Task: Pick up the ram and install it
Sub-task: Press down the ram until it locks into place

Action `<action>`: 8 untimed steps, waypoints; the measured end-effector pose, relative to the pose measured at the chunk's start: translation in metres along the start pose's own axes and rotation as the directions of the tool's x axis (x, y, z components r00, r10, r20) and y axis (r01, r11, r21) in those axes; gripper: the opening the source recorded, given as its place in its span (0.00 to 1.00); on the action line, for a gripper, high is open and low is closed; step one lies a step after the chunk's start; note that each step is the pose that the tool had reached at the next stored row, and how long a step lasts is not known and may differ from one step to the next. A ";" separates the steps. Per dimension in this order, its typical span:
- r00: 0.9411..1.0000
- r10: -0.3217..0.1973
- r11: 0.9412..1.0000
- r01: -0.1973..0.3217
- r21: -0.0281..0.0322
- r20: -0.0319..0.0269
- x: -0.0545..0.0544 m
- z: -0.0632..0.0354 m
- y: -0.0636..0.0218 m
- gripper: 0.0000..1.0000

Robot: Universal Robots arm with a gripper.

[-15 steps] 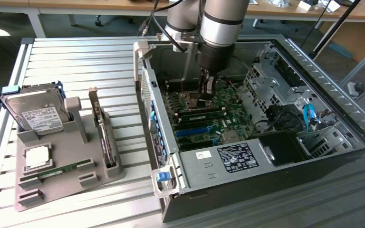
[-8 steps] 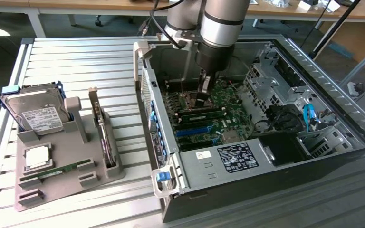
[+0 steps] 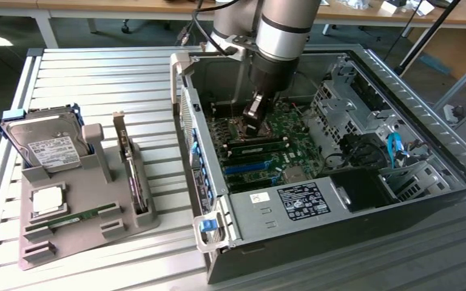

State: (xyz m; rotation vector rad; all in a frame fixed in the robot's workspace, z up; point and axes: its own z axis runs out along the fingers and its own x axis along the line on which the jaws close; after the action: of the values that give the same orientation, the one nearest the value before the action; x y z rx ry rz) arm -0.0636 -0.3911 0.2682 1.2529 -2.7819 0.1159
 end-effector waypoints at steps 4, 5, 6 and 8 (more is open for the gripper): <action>0.997 0.072 0.997 -0.072 -0.008 -0.003 0.000 0.0000 0.0000 0.11; 0.996 0.087 0.996 -0.087 -0.010 -0.003 0.000 0.0000 0.0000 0.11; 0.995 0.099 0.995 -0.099 -0.011 -0.004 0.000 0.0000 0.0000 0.11; 0.993 0.120 0.993 -0.120 -0.013 -0.005 0.000 0.0000 0.0001 0.11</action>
State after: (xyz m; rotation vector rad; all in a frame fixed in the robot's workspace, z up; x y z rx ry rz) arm -0.0637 -0.3912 0.2682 1.0813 -2.8485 0.1075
